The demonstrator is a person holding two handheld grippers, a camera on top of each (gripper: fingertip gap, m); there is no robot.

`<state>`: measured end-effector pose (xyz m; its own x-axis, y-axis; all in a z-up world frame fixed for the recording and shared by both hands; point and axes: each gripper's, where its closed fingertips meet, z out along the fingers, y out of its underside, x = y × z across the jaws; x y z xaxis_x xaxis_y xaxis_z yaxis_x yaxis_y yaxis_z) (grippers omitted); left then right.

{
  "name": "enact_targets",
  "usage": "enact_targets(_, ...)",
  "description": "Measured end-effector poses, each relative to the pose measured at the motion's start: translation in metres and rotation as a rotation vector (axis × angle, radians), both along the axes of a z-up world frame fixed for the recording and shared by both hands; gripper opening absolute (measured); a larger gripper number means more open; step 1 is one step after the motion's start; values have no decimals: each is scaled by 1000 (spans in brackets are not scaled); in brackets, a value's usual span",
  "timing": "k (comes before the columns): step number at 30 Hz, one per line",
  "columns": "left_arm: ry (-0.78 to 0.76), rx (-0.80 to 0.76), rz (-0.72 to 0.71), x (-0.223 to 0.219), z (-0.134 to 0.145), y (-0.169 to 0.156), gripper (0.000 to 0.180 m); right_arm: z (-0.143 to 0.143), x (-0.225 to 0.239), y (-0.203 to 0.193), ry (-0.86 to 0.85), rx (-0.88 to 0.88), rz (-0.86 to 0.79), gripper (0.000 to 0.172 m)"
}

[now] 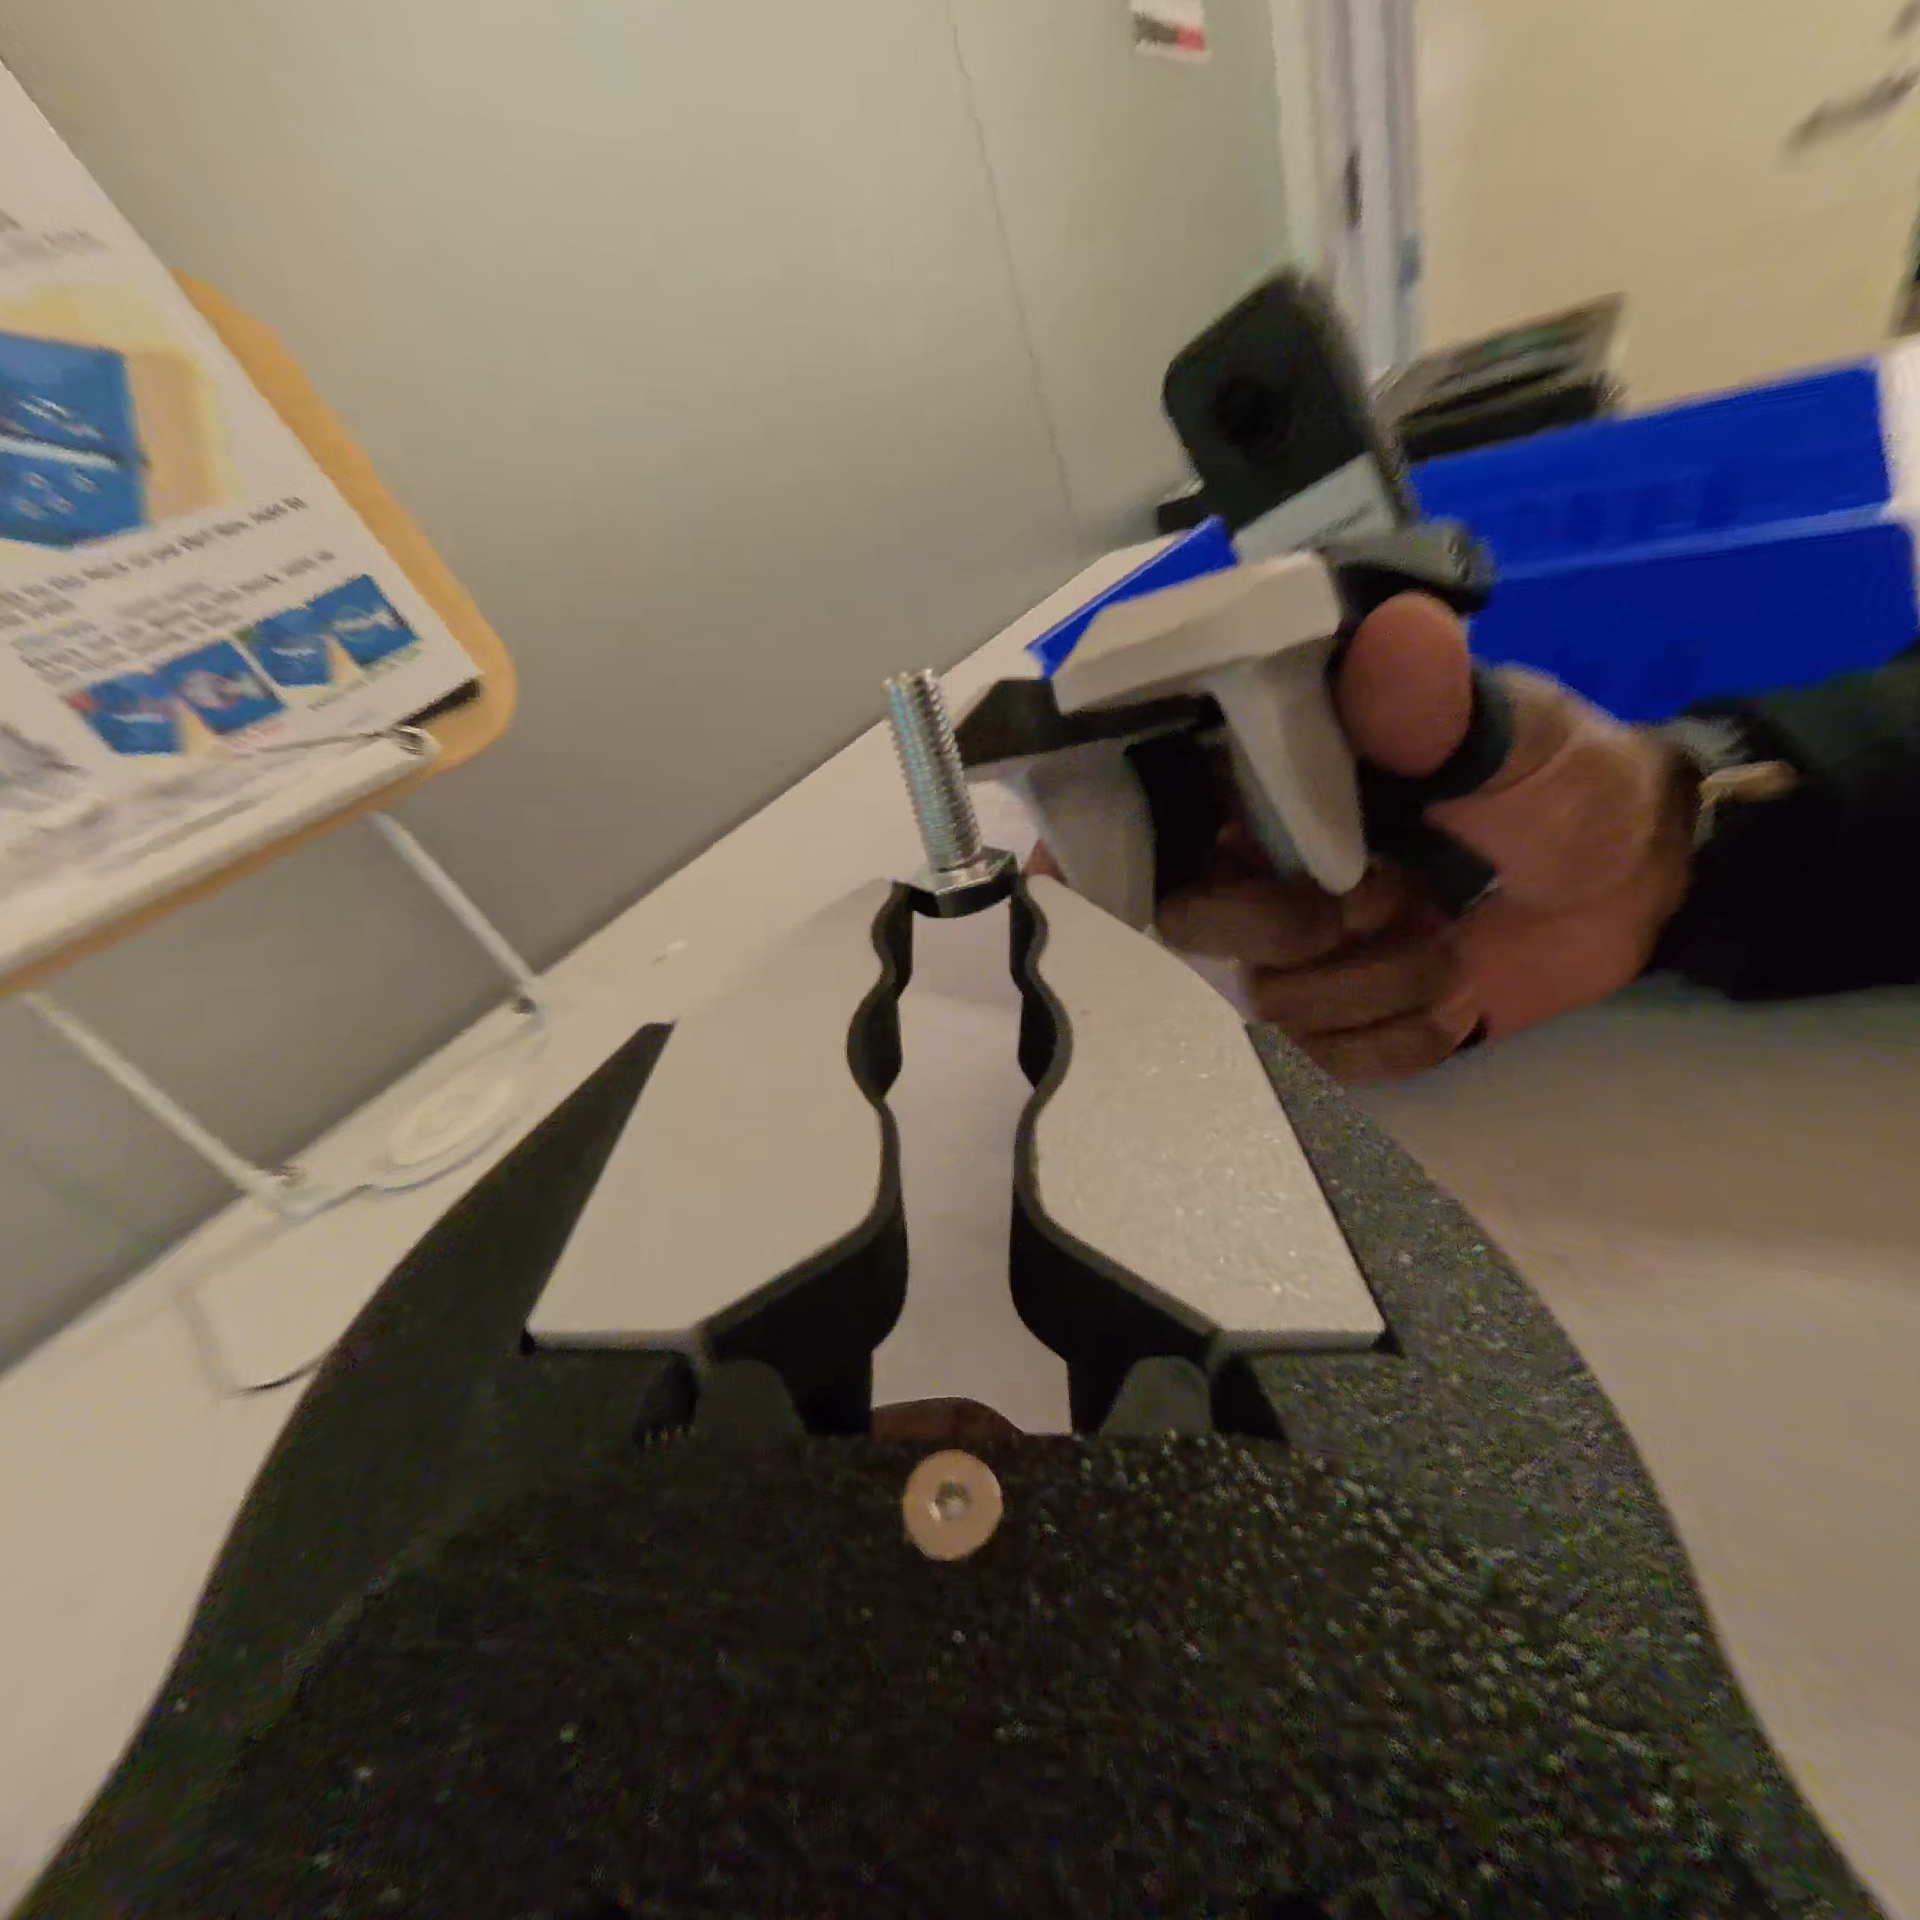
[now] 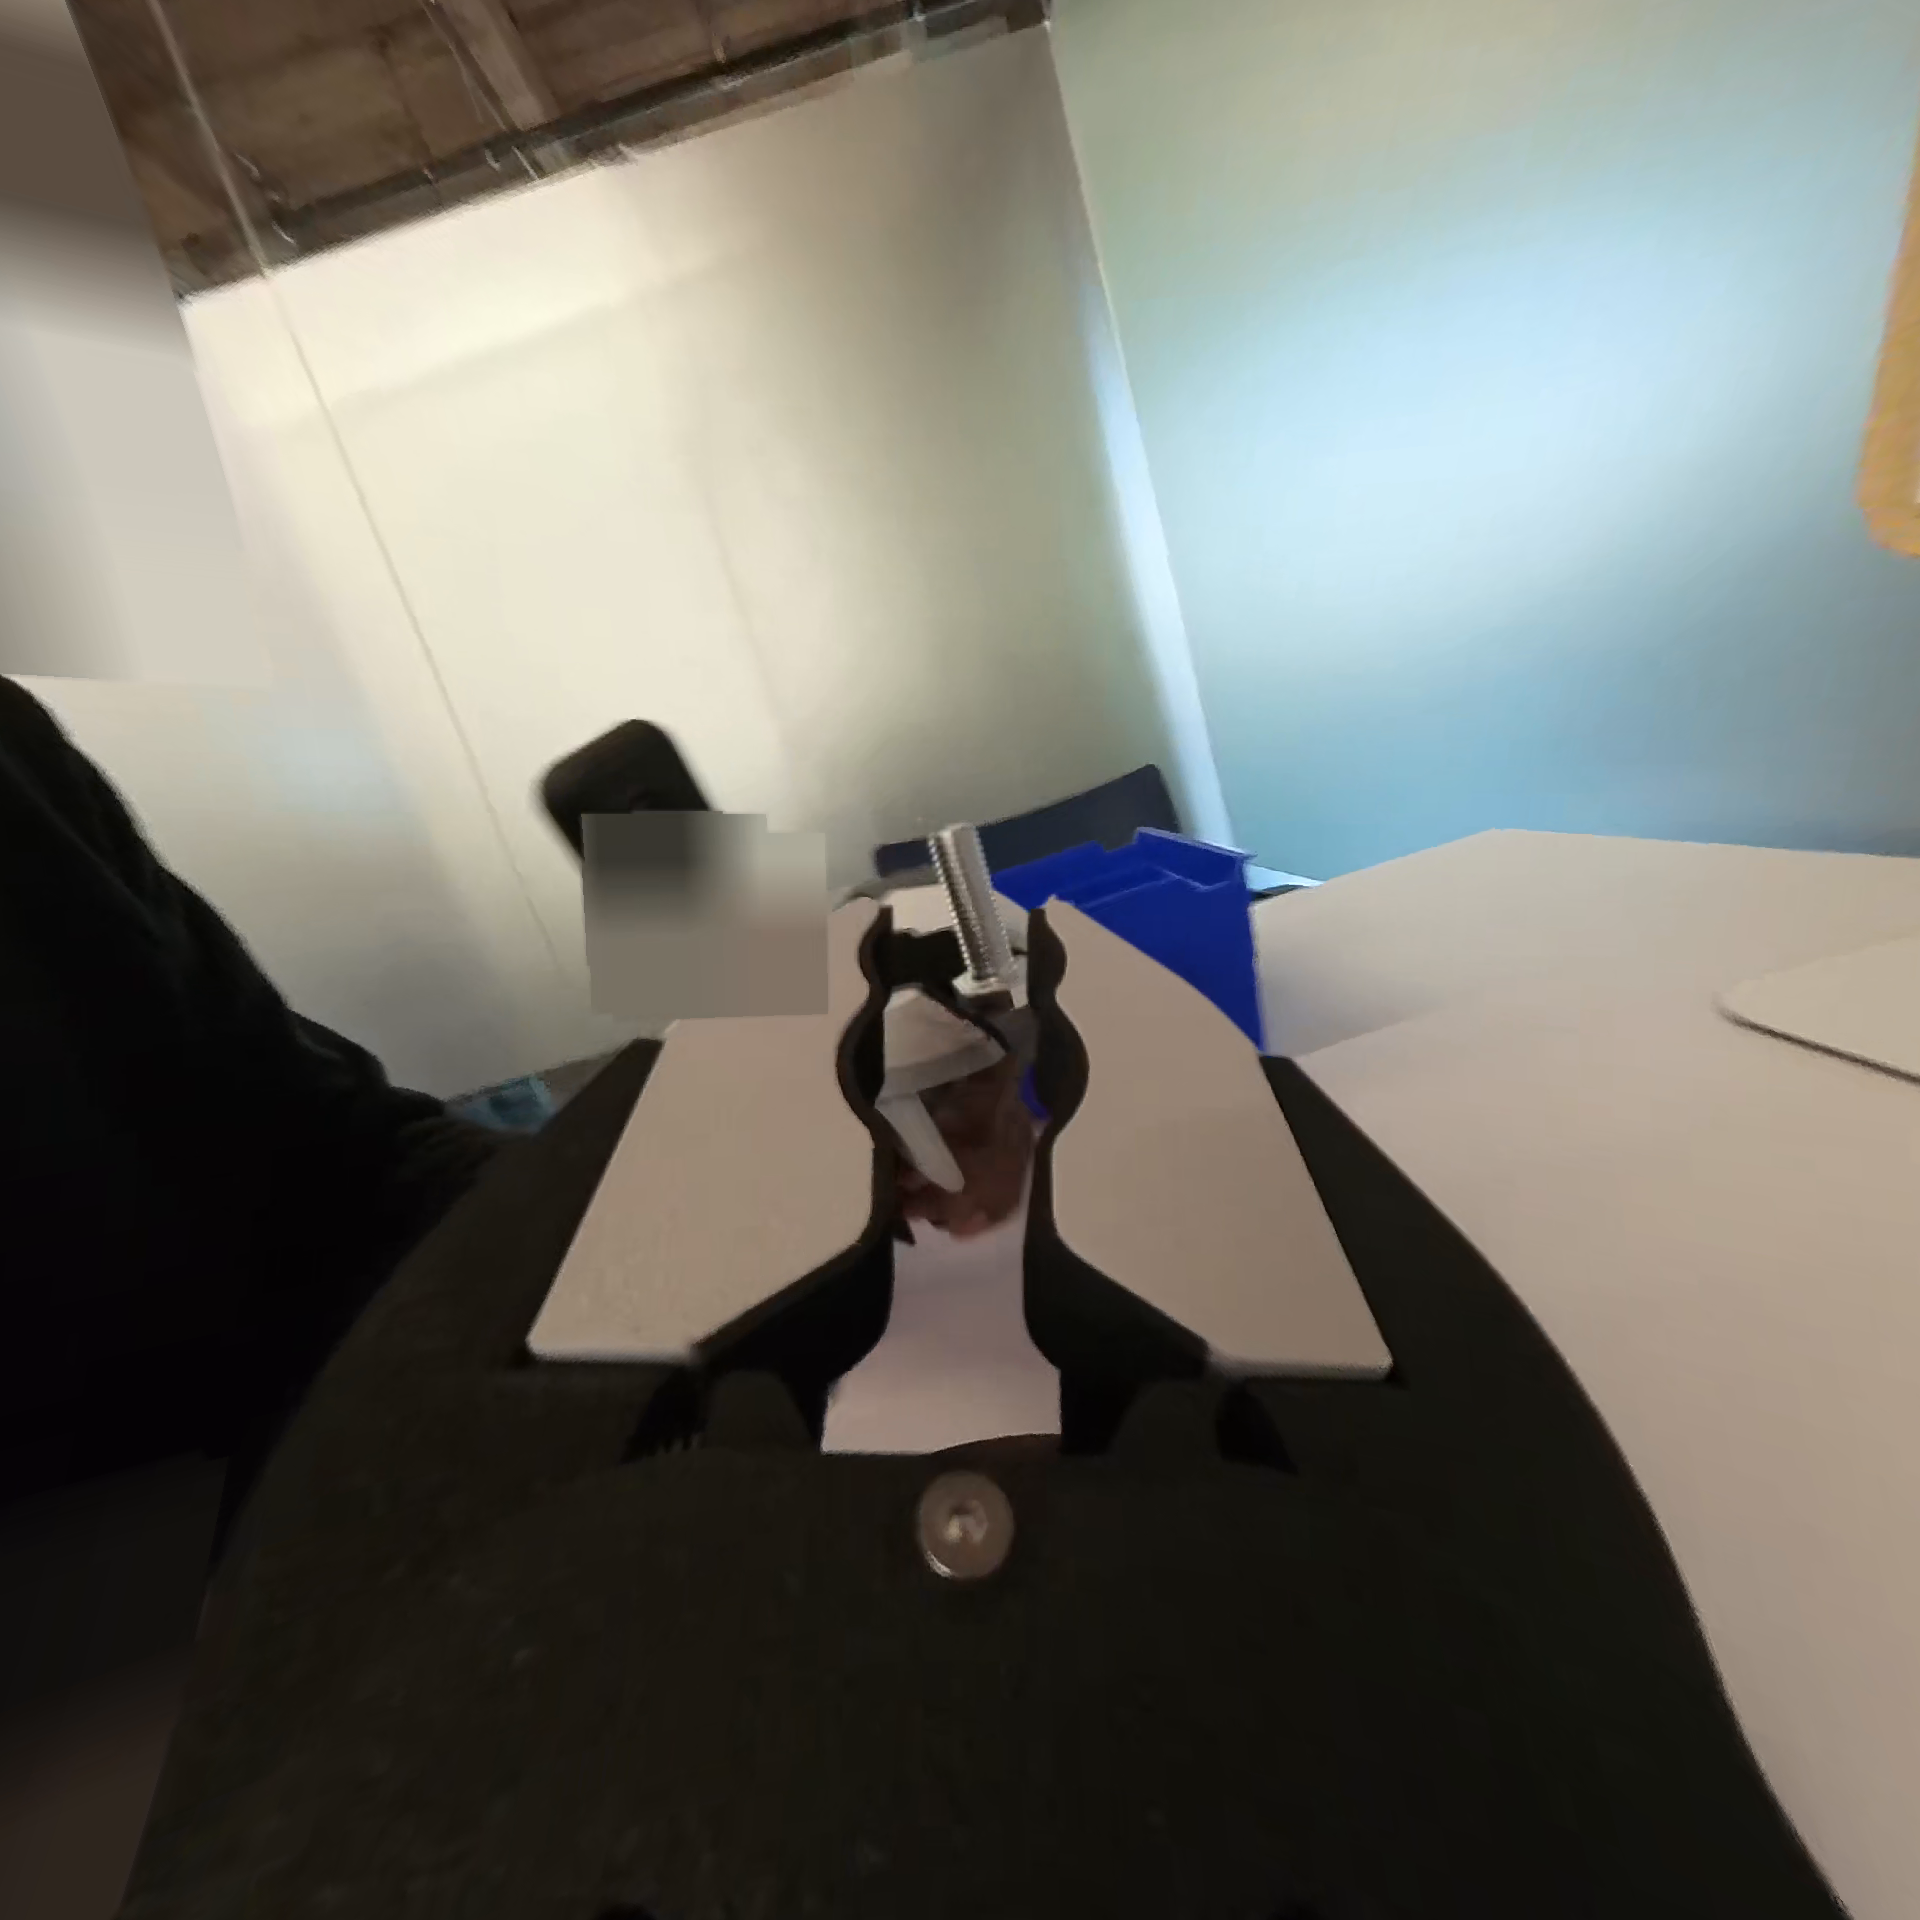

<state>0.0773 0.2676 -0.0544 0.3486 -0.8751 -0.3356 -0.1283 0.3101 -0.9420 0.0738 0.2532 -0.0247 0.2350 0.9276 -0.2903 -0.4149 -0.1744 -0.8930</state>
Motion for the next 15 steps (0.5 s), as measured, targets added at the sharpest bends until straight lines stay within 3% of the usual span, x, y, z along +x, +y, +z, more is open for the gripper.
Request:
enact_targets(4, 139, 177, 91, -4, -7, 6, 18, -9, -5, 3, -119, 20, -55, 27)
enact_targets(10, 196, 238, 117, -2, -12, 6, 18, -18, -15, 4, -212, 30, -92, 28)
enact_targets(15, 210, 252, 115, -1, -14, 6, 18, -22, -14, 7, -237, 27, -125, 11)
